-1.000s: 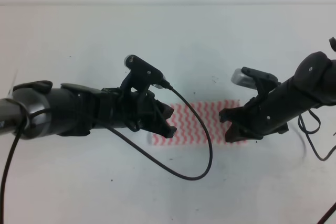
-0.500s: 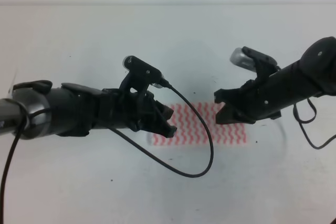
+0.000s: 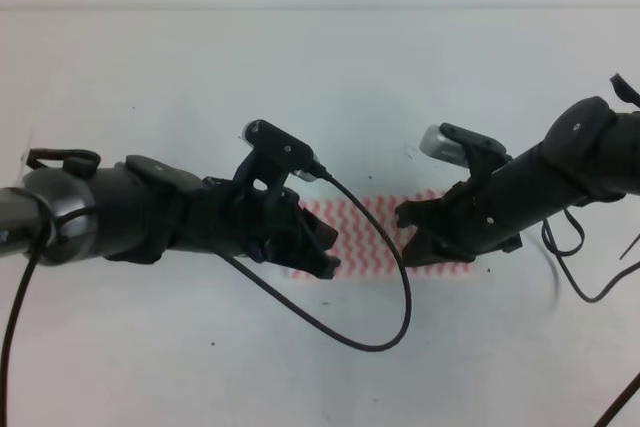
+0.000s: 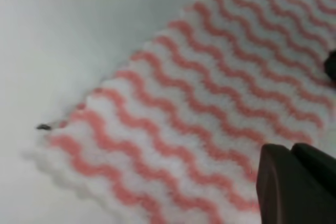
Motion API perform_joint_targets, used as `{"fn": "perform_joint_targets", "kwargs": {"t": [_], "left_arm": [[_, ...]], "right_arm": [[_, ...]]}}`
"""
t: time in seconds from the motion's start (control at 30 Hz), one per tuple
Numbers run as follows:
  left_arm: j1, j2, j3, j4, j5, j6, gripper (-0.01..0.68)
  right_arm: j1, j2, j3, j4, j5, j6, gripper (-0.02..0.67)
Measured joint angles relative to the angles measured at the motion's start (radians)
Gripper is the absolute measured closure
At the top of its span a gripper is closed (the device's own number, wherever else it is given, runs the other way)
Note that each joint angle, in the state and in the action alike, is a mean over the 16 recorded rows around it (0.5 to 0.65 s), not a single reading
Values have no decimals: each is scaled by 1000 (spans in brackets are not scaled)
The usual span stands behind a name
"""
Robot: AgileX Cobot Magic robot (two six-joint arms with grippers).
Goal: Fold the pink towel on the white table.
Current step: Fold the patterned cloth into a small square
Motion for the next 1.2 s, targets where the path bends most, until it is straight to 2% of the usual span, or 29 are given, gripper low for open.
{"fn": "perform_joint_targets", "kwargs": {"t": [0.47,1.2], "left_arm": [[0,26,0,232,14,-225,662],[1,11,-1,281,-16,-248,661]], "right_arm": [[-1,2,-1,-13,9,0,667],[0,3,-38,-18,42,-3,667]]}}
